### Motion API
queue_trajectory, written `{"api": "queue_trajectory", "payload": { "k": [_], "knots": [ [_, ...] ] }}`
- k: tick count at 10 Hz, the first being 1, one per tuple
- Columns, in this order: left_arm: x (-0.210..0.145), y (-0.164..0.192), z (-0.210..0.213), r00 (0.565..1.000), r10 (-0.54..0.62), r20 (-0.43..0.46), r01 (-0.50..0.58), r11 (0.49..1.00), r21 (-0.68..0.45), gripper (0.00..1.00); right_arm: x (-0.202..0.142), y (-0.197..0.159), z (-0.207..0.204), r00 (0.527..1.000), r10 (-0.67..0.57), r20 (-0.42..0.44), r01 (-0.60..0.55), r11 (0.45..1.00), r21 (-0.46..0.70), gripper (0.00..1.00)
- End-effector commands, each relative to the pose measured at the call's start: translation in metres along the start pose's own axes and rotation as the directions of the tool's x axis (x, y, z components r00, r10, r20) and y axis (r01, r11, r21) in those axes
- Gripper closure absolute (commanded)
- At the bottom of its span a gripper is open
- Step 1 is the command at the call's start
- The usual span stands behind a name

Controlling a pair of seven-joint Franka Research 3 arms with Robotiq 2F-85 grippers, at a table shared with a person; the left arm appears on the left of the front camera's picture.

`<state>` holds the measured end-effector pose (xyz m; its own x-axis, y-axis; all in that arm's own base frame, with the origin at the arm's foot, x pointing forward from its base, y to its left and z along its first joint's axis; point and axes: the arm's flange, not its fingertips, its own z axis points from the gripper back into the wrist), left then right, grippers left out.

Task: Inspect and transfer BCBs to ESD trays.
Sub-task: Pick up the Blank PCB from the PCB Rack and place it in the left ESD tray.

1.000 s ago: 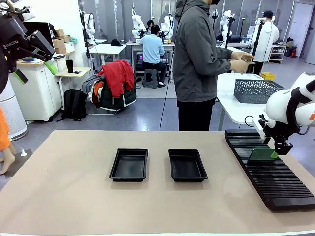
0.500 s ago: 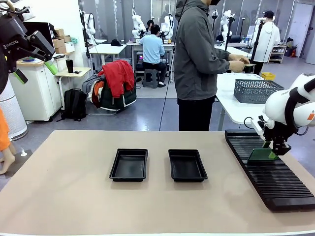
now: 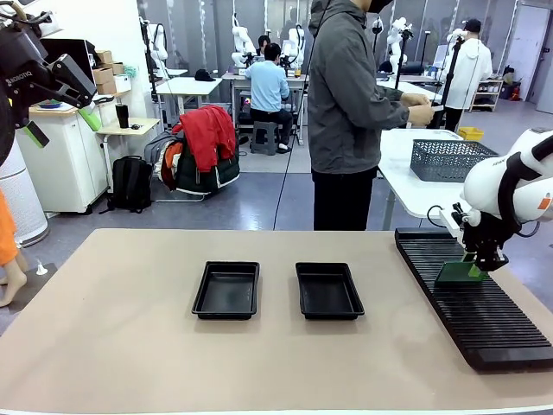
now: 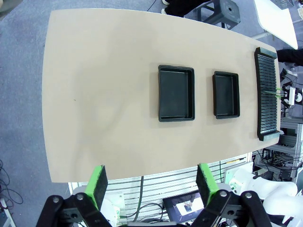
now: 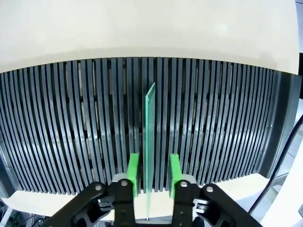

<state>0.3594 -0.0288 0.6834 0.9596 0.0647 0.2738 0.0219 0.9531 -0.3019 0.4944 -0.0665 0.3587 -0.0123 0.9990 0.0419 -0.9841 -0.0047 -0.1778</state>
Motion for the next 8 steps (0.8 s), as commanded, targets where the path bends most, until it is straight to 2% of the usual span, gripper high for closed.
{"api": "queue_trajectory", "payload": {
  "k": [1, 2, 3, 4, 5, 6, 7, 8],
  "knots": [
    [0.0007, 0.0011, 0.0003, 1.000, 0.002, 0.003, -0.002, 1.000, -0.003, 0.00, -0.0034, -0.0056, -0.0033, 1.000, -0.003, 0.024, 0.002, 1.000, 0.018, 0.79],
    [0.0007, 0.0011, 0.0003, 1.000, 0.002, 0.003, -0.002, 1.000, -0.003, 0.00, -0.0029, -0.0052, -0.0032, 1.000, -0.003, 0.025, 0.003, 1.000, 0.020, 0.77],
    [0.0007, 0.0011, 0.0003, 1.000, 0.002, 0.003, -0.002, 1.000, -0.003, 0.00, -0.0029, -0.0048, -0.0030, 1.000, -0.005, 0.025, 0.004, 1.000, 0.021, 0.88],
    [0.0007, 0.0011, 0.0003, 1.000, 0.002, 0.003, -0.002, 1.000, -0.003, 0.00, -0.0032, -0.0046, -0.0031, 1.000, -0.006, 0.025, 0.006, 1.000, 0.021, 0.86],
    [0.0007, 0.0011, 0.0003, 1.000, 0.002, 0.003, -0.002, 1.000, -0.003, 0.00, -0.0032, -0.0048, -0.0040, 1.000, -0.007, 0.025, 0.007, 1.000, 0.025, 0.97],
    [0.0007, 0.0011, 0.0003, 1.000, 0.002, 0.003, -0.002, 1.000, -0.003, 0.00, -0.0033, -0.0056, -0.0040, 1.000, -0.008, 0.024, 0.008, 1.000, 0.025, 0.95],
    [0.0007, 0.0011, 0.0003, 1.000, 0.002, 0.003, -0.002, 1.000, -0.003, 0.00, -0.0030, -0.0060, -0.0028, 1.000, -0.009, 0.022, 0.008, 1.000, 0.026, 1.00],
    [0.0007, 0.0011, 0.0003, 1.000, 0.002, 0.003, -0.002, 1.000, -0.003, 0.00, -0.0028, -0.0062, -0.0015, 1.000, -0.009, 0.017, 0.009, 1.000, 0.029, 1.00]
  ]
}}
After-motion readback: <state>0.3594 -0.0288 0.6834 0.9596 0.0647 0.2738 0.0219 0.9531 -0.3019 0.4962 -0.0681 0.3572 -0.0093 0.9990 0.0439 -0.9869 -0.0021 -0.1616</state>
